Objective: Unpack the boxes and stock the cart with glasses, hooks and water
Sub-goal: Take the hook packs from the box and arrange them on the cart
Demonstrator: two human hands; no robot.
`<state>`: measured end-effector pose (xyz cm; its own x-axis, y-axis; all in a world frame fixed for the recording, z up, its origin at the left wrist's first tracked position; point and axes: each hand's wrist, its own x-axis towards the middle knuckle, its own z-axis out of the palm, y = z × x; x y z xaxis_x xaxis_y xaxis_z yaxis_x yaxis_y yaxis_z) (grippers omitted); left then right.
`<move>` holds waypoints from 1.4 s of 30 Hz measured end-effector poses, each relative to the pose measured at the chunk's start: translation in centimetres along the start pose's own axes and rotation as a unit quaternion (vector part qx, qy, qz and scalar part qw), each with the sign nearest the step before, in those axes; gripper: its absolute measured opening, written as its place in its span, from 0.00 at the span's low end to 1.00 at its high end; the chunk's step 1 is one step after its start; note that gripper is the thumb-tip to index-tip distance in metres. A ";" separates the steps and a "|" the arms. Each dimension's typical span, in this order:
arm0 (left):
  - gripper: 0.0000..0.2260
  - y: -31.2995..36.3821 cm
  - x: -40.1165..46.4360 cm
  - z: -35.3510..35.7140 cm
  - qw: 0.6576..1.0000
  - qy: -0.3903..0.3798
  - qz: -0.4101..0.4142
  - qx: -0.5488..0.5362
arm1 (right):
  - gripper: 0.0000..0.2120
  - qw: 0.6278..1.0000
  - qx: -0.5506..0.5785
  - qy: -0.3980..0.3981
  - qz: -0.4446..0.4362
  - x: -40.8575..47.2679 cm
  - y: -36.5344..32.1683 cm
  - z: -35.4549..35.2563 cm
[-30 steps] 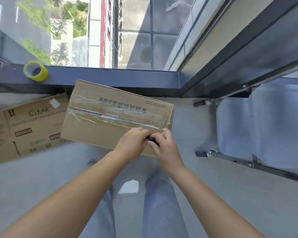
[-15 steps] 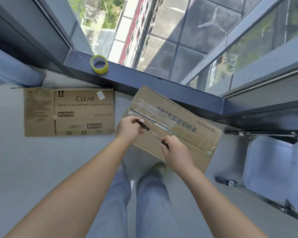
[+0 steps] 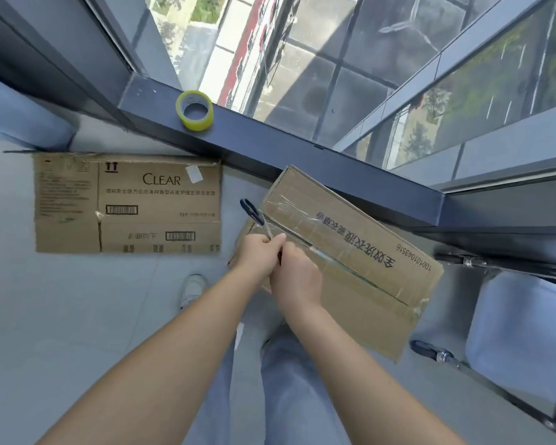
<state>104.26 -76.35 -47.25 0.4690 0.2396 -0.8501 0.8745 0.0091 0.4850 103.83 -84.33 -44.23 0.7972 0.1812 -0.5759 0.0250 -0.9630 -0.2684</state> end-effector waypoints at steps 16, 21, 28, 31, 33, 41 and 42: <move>0.20 -0.2 15.6 -5.1 0.879 -0.033 0.190 0.436 | 0.21 0.977 0.142 0.008 0.158 8.3 0.0 8.8; 0.19 0.3 16.6 -3.8 0.863 0.003 0.210 0.460 | 0.30 0.986 0.085 -0.035 0.138 9.7 0.0 9.2; 0.16 1.0 17.2 -3.7 0.840 -0.001 0.216 0.497 | 0.34 0.988 0.016 -0.075 0.136 11.2 -0.3 9.6; 0.15 0.8 16.7 -3.8 0.825 -0.003 0.225 0.519 | 0.33 0.985 0.011 -0.096 0.144 11.3 -0.1 9.7; 0.14 -0.1 16.3 -3.8 0.812 -0.008 0.229 0.537 | 0.33 0.985 0.009 -0.105 0.137 11.3 0.1 9.6; 0.14 -3.6 14.8 -5.1 0.814 -0.022 0.220 0.537 | 0.33 0.985 -0.007 -0.120 0.124 10.5 0.8 9.4; 0.14 -4.0 14.6 -5.4 0.812 -0.025 0.222 0.539 | 0.33 0.985 -0.012 -0.121 0.122 10.4 0.9 9.5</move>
<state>106.91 -67.65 -60.51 0.7492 -0.0529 -0.6602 0.2049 -0.9294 0.3070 106.44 -81.40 -57.78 0.6150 -0.0162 -0.7884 -0.1329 -0.9876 -0.0834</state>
